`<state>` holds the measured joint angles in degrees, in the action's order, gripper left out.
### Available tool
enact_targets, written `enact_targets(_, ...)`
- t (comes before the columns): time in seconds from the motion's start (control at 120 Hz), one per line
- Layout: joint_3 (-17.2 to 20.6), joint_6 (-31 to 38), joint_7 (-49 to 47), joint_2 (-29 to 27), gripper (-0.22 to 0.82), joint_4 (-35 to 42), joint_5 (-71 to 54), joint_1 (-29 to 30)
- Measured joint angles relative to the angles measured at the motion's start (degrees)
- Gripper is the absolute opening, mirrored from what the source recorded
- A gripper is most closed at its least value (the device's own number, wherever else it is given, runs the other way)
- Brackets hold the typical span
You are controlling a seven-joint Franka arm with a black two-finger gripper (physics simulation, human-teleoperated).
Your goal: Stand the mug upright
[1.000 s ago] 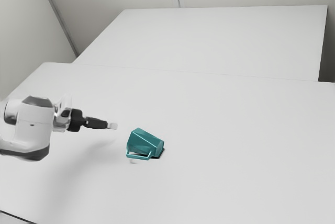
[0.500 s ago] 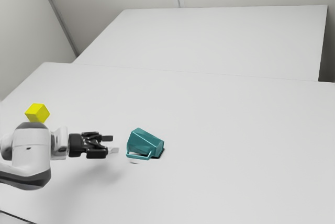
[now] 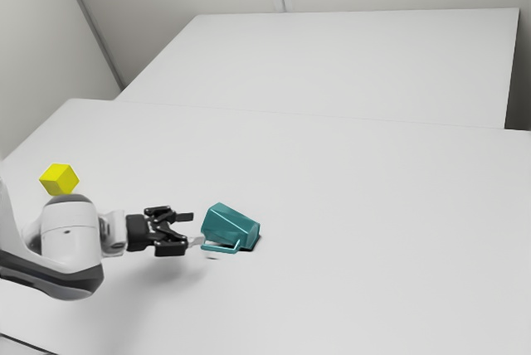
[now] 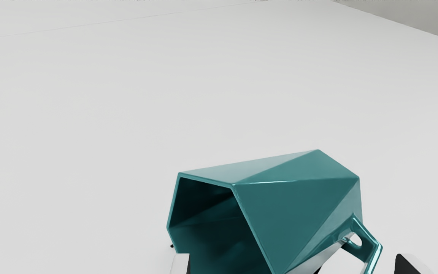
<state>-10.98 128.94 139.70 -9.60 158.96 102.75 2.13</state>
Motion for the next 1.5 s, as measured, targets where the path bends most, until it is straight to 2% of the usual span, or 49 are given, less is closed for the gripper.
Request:
enact_targets(0.167,0.2,0.3,2.8,1.8,0.58,-1.2,3.1,-1.0)
enact_targets(0.333,2.8,0.5,4.9,3.2,0.58,-1.5,6.5,-1.5)
enact_targets(0.817,3.5,0.5,8.5,4.6,0.57,-1.5,10.0,-3.1)
enact_targets(0.892,3.6,0.6,8.8,4.6,0.52,-1.5,10.2,-3.1)
enact_targets(1.142,3.7,0.8,9.7,4.5,0.24,-1.7,10.5,-3.0)
enact_targets(1.408,3.9,1.6,10.3,4.3,0.1,-2.8,10.2,-3.1)
enact_targets(1.5,3.9,1.8,10.5,4.5,0.01,-3.0,10.1,-3.1)
